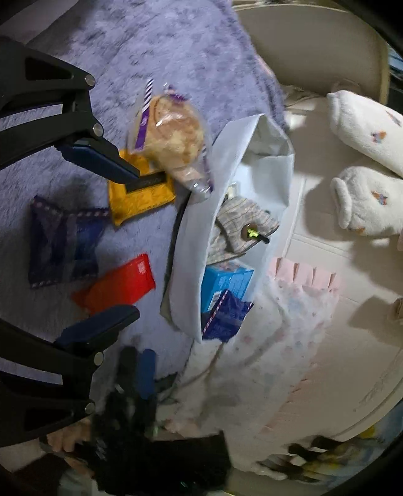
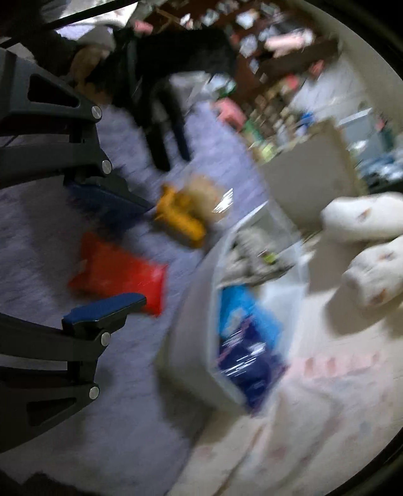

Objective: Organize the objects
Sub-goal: 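Lower the right tool onto the red package while the left tool reaches the blue striped bag, then hold the red package in the right tool while the left tool grips the blue striped bag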

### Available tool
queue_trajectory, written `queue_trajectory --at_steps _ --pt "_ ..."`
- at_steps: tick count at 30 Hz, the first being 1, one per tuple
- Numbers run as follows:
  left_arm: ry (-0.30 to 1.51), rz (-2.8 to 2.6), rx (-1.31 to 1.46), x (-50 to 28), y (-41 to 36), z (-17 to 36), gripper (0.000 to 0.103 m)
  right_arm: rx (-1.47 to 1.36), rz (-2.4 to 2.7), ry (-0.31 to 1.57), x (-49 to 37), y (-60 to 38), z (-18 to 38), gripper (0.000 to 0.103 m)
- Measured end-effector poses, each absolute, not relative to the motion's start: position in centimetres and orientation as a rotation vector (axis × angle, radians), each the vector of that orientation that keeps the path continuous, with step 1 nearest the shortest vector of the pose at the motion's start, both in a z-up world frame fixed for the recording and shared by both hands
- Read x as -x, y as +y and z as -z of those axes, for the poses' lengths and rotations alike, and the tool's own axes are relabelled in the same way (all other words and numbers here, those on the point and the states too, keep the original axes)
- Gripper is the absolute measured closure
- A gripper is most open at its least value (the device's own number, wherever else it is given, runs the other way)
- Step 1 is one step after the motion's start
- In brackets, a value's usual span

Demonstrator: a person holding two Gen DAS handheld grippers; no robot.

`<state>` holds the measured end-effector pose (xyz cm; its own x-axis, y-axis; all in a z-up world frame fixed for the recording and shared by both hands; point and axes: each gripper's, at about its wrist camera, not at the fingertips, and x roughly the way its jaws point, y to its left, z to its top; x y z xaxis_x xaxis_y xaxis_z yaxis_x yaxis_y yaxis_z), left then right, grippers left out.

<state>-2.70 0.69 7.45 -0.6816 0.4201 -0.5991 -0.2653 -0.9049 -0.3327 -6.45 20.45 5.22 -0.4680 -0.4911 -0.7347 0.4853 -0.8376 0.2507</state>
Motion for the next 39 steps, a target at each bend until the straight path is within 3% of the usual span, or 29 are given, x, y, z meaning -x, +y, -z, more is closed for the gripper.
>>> queue_trajectory --at_steps 2,4,5,14,19,21,24,27,29,36,39 --pt "-0.318 -2.512 1.025 2.8 1.3 -7.0 0.047 -1.267 2.281 0.014 6.5 20.1 -4.4 0.050" --pt "-0.278 -2.490 1.075 2.8 2.4 -6.2 0.061 -1.339 2.272 0.042 6.1 19.6 -3.6 0.050" --pt "-0.266 -2.482 1.090 2.8 2.9 -5.8 0.063 -1.350 2.281 0.064 6.0 19.5 -3.4 0.050" --pt "-0.307 -2.458 1.201 2.8 3.9 -3.0 0.063 -1.294 2.338 0.138 7.2 18.4 -1.2 0.050" --pt "-0.191 -2.486 1.207 2.4 5.0 -2.7 0.047 -1.259 2.338 0.009 9.6 19.0 1.0 0.050" --pt "-0.154 -2.511 1.219 2.3 5.2 -2.4 0.046 -1.284 2.300 -0.031 10.1 18.8 2.0 0.048" --pt "-0.109 -2.544 1.273 2.5 5.1 -1.5 0.040 -1.211 2.326 0.048 9.2 17.9 2.3 0.040" --pt "-0.142 -2.525 1.324 2.9 4.6 0.2 0.037 -1.162 2.385 0.194 8.4 16.6 2.8 0.039" --pt "-0.137 -2.538 1.305 2.8 4.7 0.3 0.036 -1.169 2.377 0.159 8.7 16.8 2.9 0.039" --pt "-0.082 -2.556 1.294 2.2 4.5 0.5 0.037 -1.163 2.392 0.149 8.7 16.9 2.8 0.041" --pt "-0.035 -2.562 1.287 2.2 4.6 0.6 0.047 -1.151 2.425 0.190 8.4 16.8 3.0 0.045"
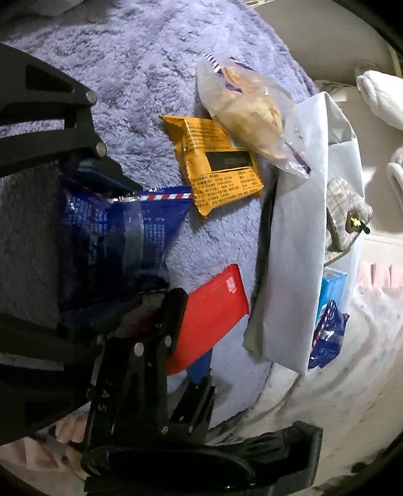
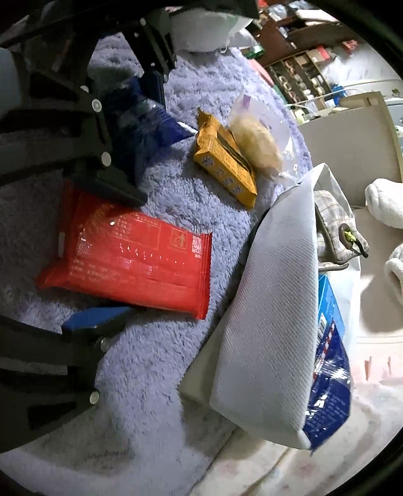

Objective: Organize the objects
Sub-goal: 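Hold the red package in the right tool while the left tool grips the blue striped bag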

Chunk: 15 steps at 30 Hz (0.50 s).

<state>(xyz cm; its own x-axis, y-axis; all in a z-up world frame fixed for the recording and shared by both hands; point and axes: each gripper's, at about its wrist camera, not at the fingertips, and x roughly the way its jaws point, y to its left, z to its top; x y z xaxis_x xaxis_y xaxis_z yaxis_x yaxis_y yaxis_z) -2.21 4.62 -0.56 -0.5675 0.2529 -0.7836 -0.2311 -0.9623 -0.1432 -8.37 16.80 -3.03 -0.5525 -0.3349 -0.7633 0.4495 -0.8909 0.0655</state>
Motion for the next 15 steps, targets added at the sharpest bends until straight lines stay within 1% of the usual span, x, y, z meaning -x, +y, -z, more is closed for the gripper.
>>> queue_trajectory --at_steps 1,4,6,9,11,13,15 --pt "-0.050 -2.558 1.275 2.3 4.4 0.5 0.053 -1.149 2.431 0.202 8.3 16.6 3.0 0.049" --pt "-0.132 -2.542 1.256 2.9 3.6 0.5 0.056 -1.130 2.436 0.208 8.2 16.5 2.8 0.051" --pt "-0.154 -2.554 1.233 3.0 2.8 0.3 0.057 -1.106 2.418 0.188 8.2 16.6 2.6 0.054" --pt "-0.068 -2.679 1.112 2.8 1.8 -1.1 0.057 -1.060 2.393 0.154 8.0 16.4 2.0 0.054" --pt "-0.043 -2.689 1.116 3.1 1.4 -1.4 0.057 -1.026 2.404 0.146 7.9 16.0 1.4 0.054" --pt "-0.121 -2.644 1.164 4.1 0.5 -0.7 0.057 -1.025 2.426 0.130 8.0 15.2 1.2 0.054" --pt "-0.156 -2.608 1.209 4.7 0.3 0.4 0.058 -1.051 2.430 0.126 8.6 14.0 1.3 0.054"
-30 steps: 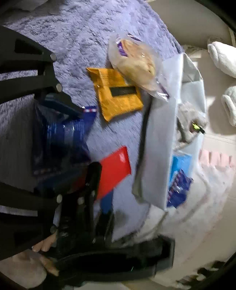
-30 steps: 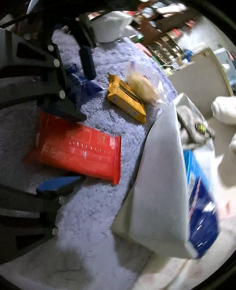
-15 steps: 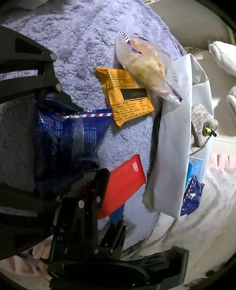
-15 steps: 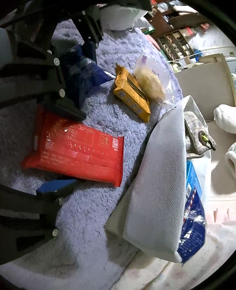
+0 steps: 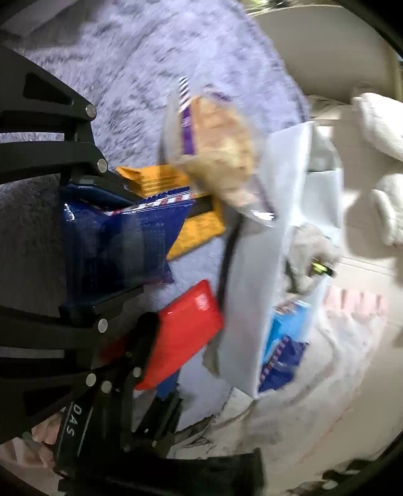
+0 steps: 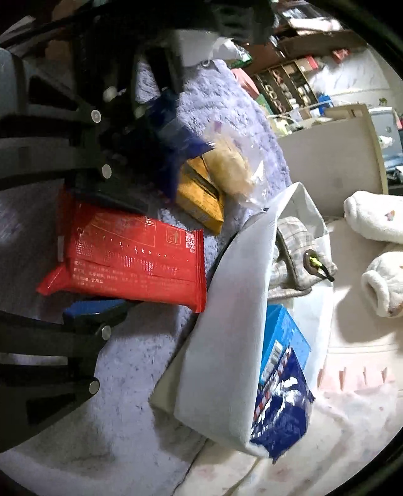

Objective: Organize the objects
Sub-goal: 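Hold the red package in the right tool while the left tool grips the blue striped bag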

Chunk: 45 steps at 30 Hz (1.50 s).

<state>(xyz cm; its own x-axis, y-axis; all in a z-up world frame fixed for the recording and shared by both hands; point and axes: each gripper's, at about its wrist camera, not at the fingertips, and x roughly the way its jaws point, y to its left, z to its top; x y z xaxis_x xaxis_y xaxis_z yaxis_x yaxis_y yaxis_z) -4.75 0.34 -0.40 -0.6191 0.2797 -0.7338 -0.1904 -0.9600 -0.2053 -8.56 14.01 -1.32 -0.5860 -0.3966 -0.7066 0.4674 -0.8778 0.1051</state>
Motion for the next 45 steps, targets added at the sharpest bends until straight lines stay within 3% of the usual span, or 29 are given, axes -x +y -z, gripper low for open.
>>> queue_trajectory --at_steps 4,11,17,27,30,34,41,45 --pt "-0.215 -2.545 1.228 5.3 0.1 1.8 0.051 -1.166 2.425 0.181 10.2 12.6 3.2 0.053" --pt "-0.202 -2.530 1.211 5.1 0.4 2.3 0.040 -1.168 2.396 0.095 10.8 13.6 3.5 0.052" --pt "-0.208 -2.524 1.212 4.9 0.7 1.9 0.037 -1.168 2.382 0.078 11.2 14.8 3.4 0.052" --pt "-0.091 -2.557 1.234 4.7 2.0 1.7 0.037 -1.165 2.465 0.292 10.6 15.5 3.3 0.053" --pt "-0.048 -2.565 1.242 4.6 2.5 1.7 0.035 -1.149 2.465 0.368 10.8 15.7 3.2 0.048" --pt "-0.033 -2.553 1.241 4.0 3.0 1.7 0.029 -1.152 2.456 0.331 11.3 16.3 3.2 0.046" --pt "-0.037 -2.548 1.238 4.2 2.9 1.5 0.029 -1.151 2.460 0.320 11.6 17.0 3.0 0.045" --pt "-0.018 -2.553 1.245 3.9 3.1 1.7 0.029 -1.156 2.469 0.328 10.7 17.6 3.1 0.039"
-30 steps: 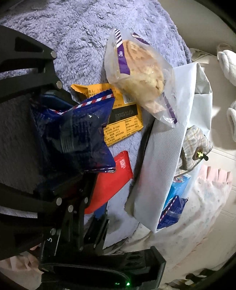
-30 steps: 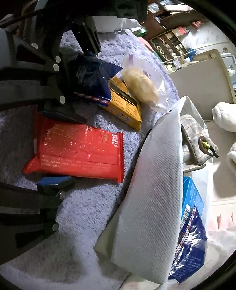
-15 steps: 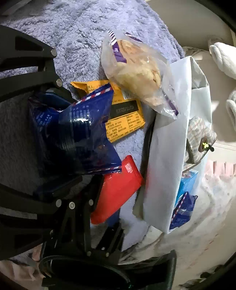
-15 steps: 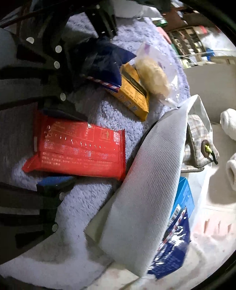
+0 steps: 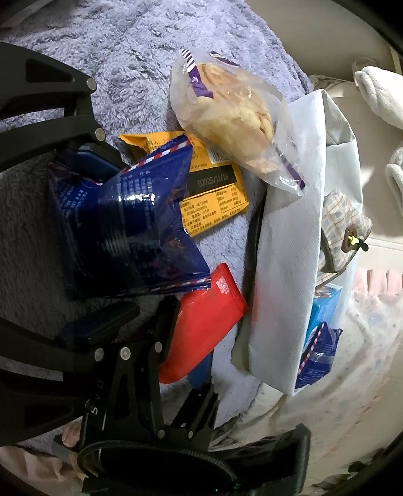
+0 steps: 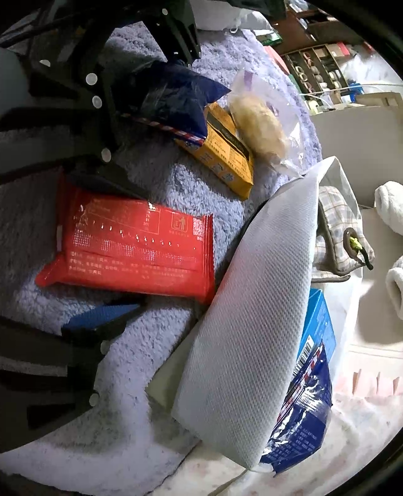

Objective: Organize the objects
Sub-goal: 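Hold the red package in the right tool while the left tool grips the blue striped bag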

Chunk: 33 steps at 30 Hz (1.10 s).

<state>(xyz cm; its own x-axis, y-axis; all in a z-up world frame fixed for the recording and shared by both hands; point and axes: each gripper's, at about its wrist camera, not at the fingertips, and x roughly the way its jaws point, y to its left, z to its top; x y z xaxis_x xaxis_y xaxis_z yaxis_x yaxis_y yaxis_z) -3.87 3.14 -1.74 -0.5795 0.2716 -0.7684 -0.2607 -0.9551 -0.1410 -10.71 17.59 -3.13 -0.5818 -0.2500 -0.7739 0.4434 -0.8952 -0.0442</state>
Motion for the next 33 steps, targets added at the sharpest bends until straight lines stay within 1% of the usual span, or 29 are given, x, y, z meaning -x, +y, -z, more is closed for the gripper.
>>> queue_trajectory --at_steps 6,33 --pt "0.004 -2.558 1.253 3.7 3.5 1.7 0.028 -1.161 2.453 0.294 10.4 18.9 3.2 0.036" --pt "0.009 -2.562 1.250 3.5 3.0 1.7 0.028 -1.164 2.454 0.287 10.8 17.7 3.6 0.036"
